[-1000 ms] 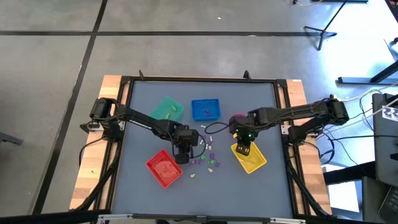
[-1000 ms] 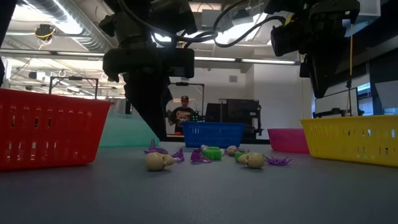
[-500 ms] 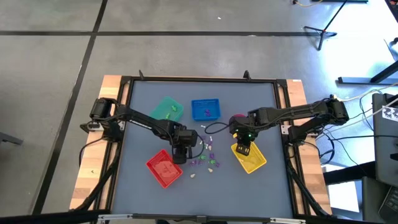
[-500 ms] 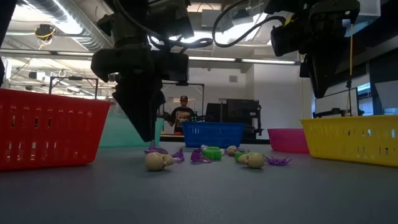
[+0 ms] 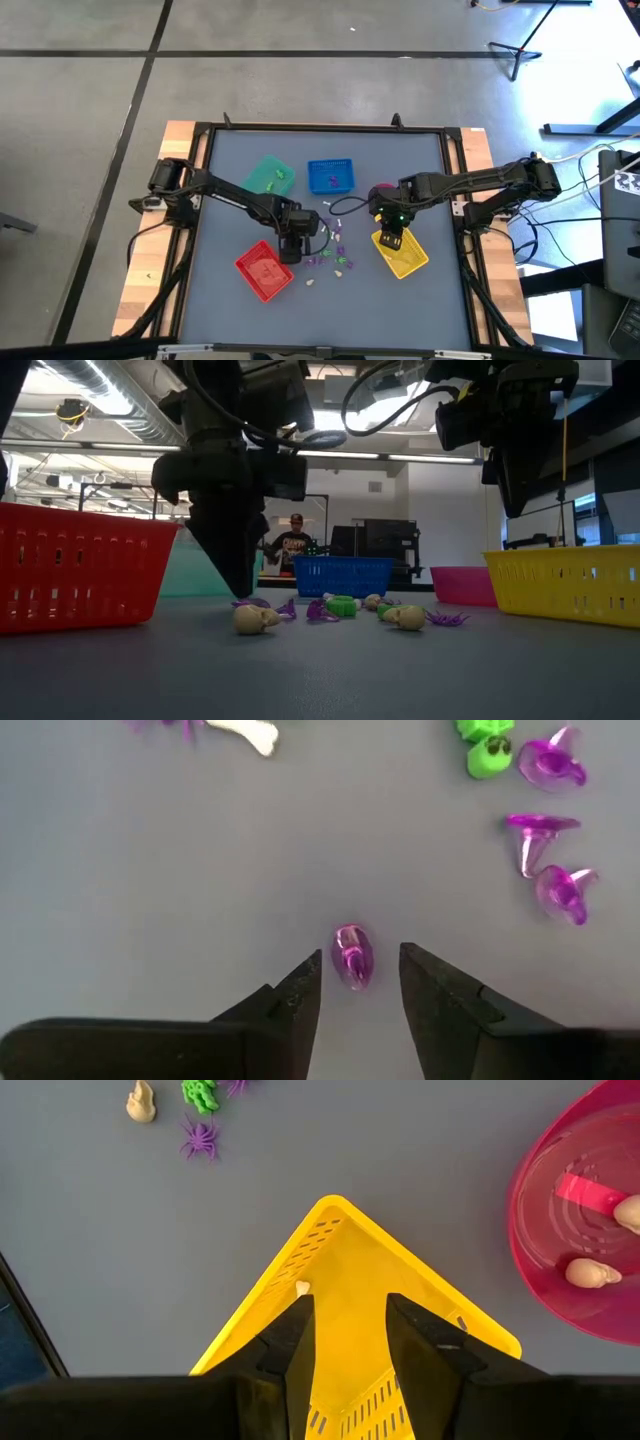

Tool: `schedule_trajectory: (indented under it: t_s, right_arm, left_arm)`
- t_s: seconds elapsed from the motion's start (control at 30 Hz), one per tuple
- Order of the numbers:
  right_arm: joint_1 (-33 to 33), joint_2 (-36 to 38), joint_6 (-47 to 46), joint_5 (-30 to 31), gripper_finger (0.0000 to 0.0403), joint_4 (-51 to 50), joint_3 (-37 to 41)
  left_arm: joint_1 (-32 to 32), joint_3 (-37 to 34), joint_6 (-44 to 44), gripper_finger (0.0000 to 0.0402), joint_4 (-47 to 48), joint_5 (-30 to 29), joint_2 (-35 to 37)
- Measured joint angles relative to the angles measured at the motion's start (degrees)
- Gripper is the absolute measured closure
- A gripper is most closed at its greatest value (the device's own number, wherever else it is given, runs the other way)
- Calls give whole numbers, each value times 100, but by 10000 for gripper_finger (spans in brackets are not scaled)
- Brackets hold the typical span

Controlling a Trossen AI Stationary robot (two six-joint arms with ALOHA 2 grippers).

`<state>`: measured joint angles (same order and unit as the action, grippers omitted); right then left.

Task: Sort Halloween decoration
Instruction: Put the purple witch hat toy into the orange bin

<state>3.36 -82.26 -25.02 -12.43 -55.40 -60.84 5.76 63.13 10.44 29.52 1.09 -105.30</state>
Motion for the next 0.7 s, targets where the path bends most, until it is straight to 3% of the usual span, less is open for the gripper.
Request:
schedule_trajectory:
  t_s: [0.7]
  right_arm:
    - [2, 0, 0, 2, 278, 0, 0]
  left_arm:
    - [0, 0, -48, 379, 2, -61, -17]
